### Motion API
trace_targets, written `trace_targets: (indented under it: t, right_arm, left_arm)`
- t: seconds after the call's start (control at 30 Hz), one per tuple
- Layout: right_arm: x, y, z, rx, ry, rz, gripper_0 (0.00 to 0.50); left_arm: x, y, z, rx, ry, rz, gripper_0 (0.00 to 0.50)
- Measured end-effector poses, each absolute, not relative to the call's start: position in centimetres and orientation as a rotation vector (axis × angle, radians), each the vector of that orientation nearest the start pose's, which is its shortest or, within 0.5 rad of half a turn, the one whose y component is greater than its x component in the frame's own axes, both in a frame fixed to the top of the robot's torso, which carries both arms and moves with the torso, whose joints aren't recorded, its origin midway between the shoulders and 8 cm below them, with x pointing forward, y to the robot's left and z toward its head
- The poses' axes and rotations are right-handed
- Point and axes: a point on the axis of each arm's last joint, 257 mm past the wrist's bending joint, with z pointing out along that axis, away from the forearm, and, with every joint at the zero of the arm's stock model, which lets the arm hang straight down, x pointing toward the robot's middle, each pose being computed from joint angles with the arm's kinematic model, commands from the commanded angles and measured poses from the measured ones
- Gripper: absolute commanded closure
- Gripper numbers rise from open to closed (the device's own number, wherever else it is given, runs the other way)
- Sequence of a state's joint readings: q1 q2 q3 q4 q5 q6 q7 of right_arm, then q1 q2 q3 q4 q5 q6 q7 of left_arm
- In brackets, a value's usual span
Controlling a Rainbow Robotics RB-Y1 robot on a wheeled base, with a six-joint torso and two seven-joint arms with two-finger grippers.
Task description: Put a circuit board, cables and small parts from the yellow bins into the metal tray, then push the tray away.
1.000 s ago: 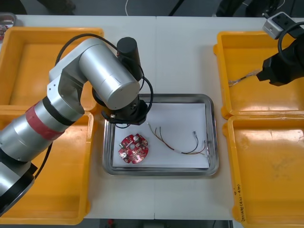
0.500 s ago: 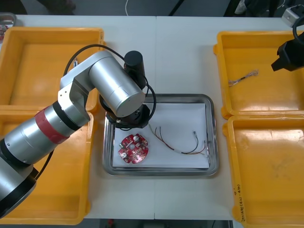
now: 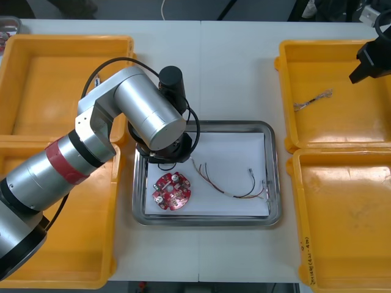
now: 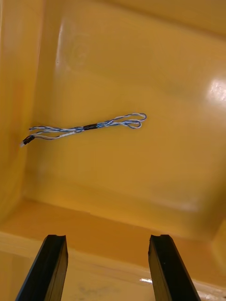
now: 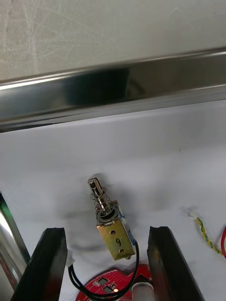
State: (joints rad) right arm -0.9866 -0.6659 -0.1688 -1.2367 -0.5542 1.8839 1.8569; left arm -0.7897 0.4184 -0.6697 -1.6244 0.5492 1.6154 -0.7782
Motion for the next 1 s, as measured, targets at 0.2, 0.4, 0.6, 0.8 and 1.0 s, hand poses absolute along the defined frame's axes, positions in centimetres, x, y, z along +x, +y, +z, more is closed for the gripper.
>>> trace_targets:
  t: [0.2, 0.4, 0.6, 0.8, 1.0]
  right_arm:
    - [57.4, -36.5, -8.0, -0.477, 2.638, -0.055, 0.0]
    - [60.0, -37.3, -7.8, -0.523, 2.587, -0.111, 0.0]
    - [61.8, -37.6, -8.4, -0.702, 2.531, -0.243, 0.0]
    - [62.3, -38.0, -9.7, -0.875, 2.49, -0.3, 0.0]
    - [62.4, -38.1, -11.8, -0.967, 2.469, -0.279, 0.0]
  left_arm:
    - [47.7, 8.2, -26.1, 0.149, 2.73, -0.014, 0.0]
    - [47.0, 9.2, -24.1, 0.115, 2.749, 0.007, 0.0]
    - [47.2, 10.1, -19.9, 0.036, 2.725, -0.064, 0.0]
    - [47.8, 12.3, -16.9, 0.002, 2.709, -0.094, 0.0]
    - [49.0, 14.5, -14.8, 0.232, 2.665, -0.065, 0.0]
